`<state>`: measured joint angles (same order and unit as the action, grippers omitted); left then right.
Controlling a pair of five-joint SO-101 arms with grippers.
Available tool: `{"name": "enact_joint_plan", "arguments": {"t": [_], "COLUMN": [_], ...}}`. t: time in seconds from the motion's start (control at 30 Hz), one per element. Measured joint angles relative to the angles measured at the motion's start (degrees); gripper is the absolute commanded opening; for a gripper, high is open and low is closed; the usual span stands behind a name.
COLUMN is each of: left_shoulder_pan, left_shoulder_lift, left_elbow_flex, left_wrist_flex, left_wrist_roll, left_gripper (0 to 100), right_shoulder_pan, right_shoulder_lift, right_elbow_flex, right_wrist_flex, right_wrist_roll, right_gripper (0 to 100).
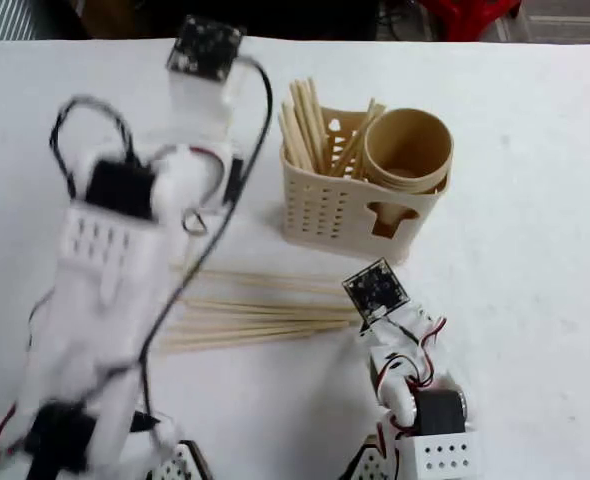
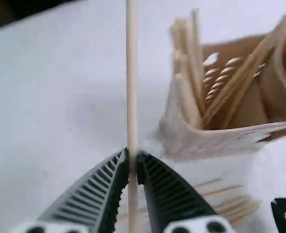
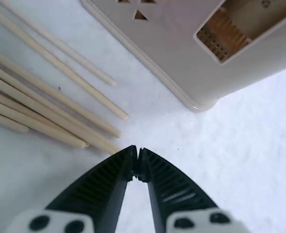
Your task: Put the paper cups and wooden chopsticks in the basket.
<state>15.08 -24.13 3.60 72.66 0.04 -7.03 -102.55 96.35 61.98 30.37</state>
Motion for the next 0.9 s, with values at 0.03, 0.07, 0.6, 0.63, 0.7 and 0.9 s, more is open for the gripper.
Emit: {"name": "enact_joint_plan", "arguments": {"t": [0.03, 0.07, 0.6, 0.63, 0.7, 0.9], "left_shoulder_pan": [1.9, 3.5, 19.6, 19.4, 18.7, 12.6], "left_shoulder_lift": [-3.1, -5.5, 12.0, 14.2, 17.8, 23.8], "left_elbow_flex": [2.6, 4.2, -2.8, -3.6, -5.3, -6.4], "left_wrist_flex": [-3.9, -7.3, -44.1, -44.7, -45.6, -49.4], "left_wrist_roll": [0.0, 0.0, -19.4, -19.8, -20.0, -15.6], "left_gripper": [2, 2, 2, 2, 3, 3], "right_shoulder_pan": [0.0, 0.0, 0.1, 0.1, 0.0, 0.0], "right_shoulder_lift": [0.0, 0.0, 0.0, 0.0, 0.0, 0.0], "right_elbow_flex": [0.0, 0.0, 0.0, 0.0, 0.0, 0.0], "right_wrist_flex": [0.0, 0.0, 0.0, 0.0, 0.0, 0.0], "right_wrist_roll": [0.0, 0.0, 0.0, 0.0, 0.0, 0.0], "right_gripper": [1.8, 1.8, 1.8, 1.8, 1.8, 1.8]}}
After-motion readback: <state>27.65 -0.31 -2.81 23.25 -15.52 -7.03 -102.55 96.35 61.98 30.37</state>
